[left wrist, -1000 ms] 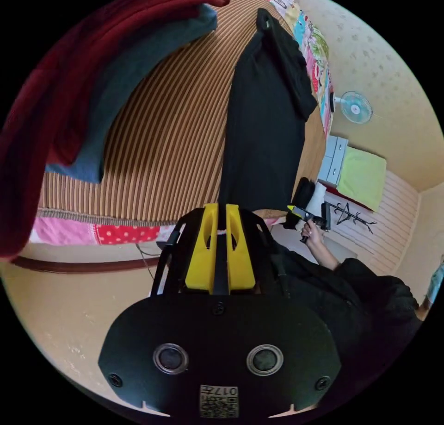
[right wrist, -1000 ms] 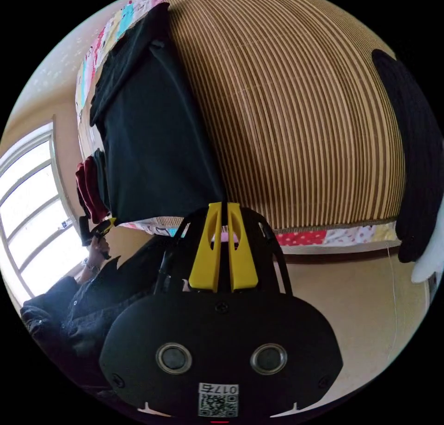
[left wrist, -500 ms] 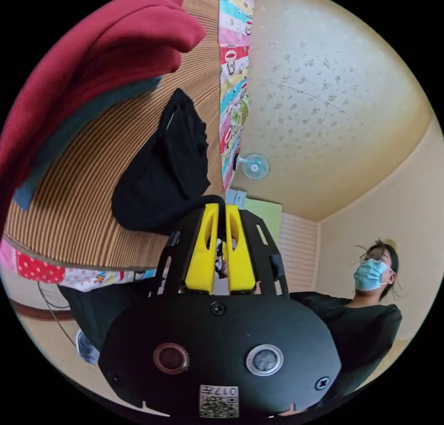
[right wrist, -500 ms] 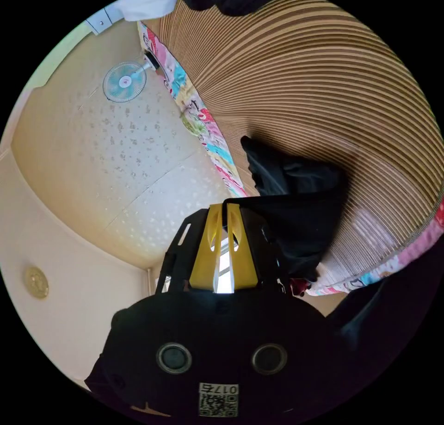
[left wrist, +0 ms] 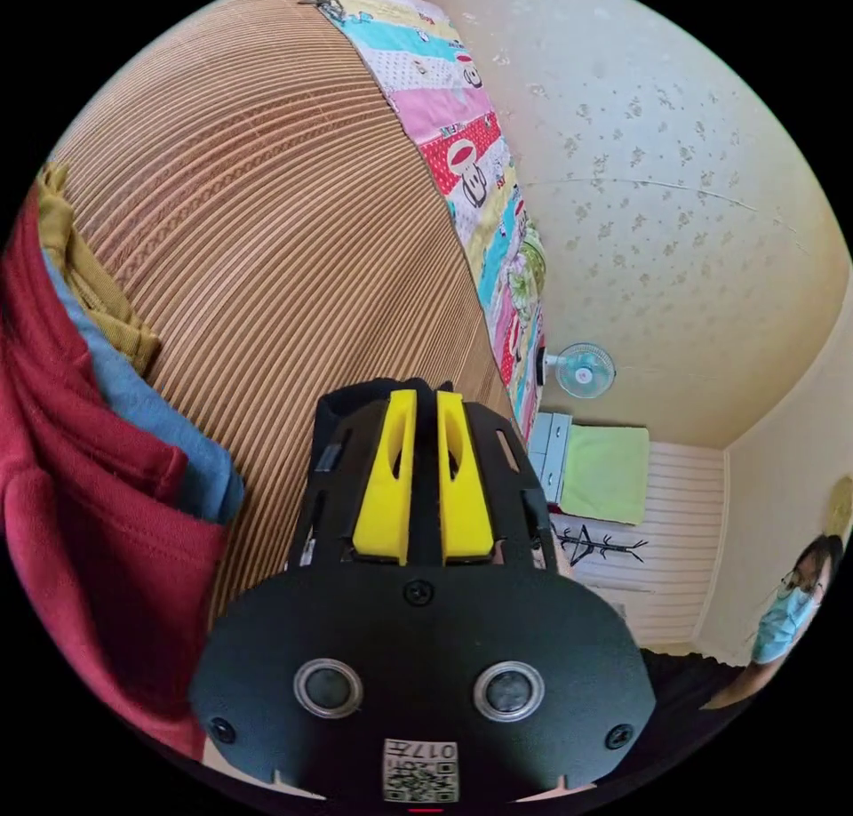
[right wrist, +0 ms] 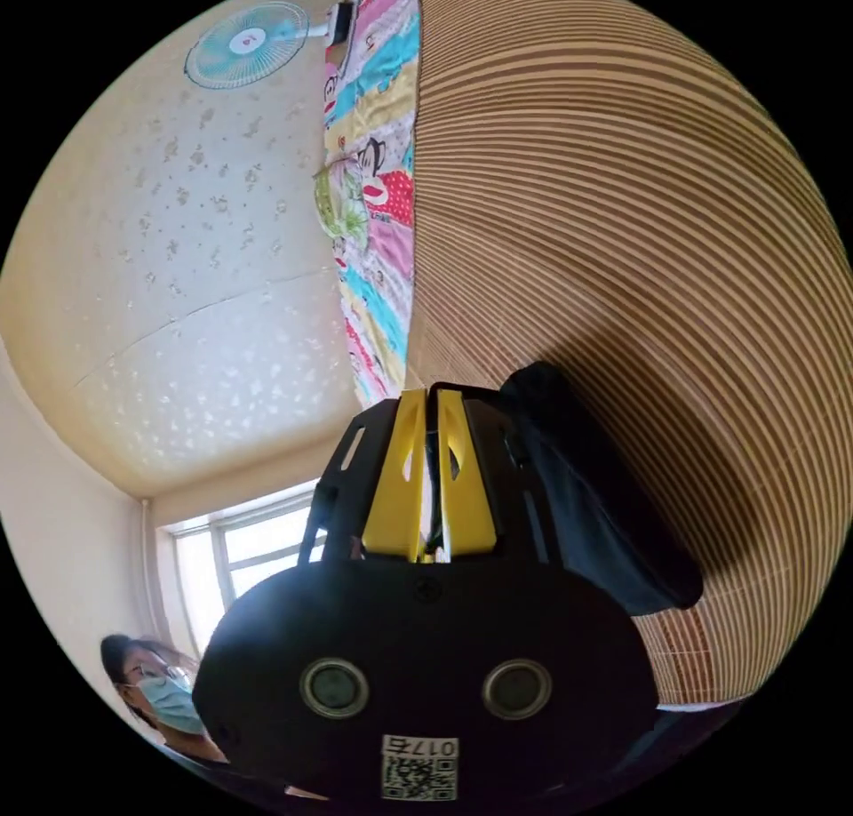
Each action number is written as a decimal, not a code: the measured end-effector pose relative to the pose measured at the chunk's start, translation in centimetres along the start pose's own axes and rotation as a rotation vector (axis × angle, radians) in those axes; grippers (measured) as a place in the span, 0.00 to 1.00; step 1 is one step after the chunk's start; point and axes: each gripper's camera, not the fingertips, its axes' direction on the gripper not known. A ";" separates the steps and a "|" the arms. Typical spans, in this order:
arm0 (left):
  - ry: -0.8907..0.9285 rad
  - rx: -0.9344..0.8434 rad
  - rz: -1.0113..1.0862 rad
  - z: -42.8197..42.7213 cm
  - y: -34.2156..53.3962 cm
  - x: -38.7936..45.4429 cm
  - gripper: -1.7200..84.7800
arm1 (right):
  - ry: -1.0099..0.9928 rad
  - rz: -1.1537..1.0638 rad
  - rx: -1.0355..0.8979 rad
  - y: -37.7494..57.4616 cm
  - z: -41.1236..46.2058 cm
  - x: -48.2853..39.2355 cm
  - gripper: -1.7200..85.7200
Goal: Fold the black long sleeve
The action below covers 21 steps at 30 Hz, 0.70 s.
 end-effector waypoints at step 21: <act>-0.028 -0.102 -0.029 3.0 18.1 -6.6 0.06 | 0.630 -0.687 -0.857 25.2 29.4 -12.7 0.25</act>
